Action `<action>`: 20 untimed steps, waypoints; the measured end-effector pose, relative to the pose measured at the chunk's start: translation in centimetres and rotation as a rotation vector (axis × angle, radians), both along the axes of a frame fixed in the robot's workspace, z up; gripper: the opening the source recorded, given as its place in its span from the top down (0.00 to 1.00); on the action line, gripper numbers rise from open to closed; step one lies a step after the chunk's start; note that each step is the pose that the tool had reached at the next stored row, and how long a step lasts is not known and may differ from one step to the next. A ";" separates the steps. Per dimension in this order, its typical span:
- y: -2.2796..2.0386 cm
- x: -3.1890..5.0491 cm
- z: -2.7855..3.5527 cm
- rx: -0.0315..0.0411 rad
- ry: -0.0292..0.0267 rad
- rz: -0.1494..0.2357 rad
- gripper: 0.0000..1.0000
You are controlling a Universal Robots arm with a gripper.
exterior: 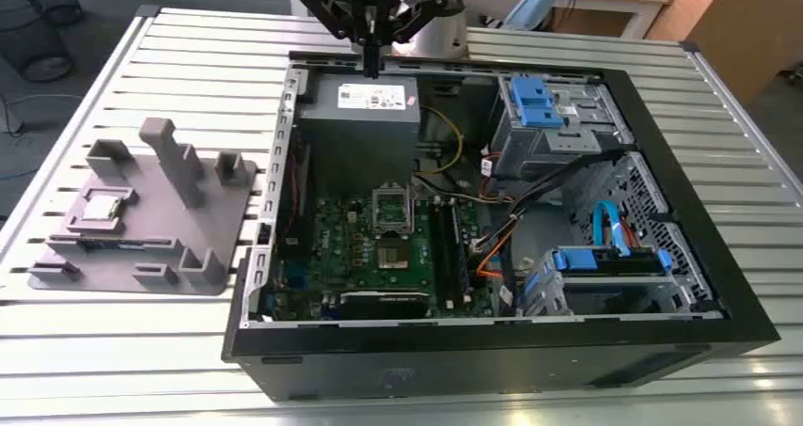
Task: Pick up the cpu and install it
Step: 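Reach for the cpu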
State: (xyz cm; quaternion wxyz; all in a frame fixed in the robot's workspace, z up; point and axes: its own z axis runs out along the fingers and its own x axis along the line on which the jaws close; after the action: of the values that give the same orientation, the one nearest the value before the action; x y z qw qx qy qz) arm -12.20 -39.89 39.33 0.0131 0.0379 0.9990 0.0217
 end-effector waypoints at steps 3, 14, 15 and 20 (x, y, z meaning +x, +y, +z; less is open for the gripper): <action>0.01 -0.02 0.00 0.0000 0.0000 0.000 0.89; 0.01 -0.33 0.00 0.0001 0.0000 0.000 0.89; 0.01 -0.34 0.00 0.0000 0.0000 0.000 0.89; 0.01 -0.41 0.00 0.0000 0.0000 0.000 0.89</action>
State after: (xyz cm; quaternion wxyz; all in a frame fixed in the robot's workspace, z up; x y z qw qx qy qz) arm -12.61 -39.88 39.33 0.0131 0.0379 0.9990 0.0217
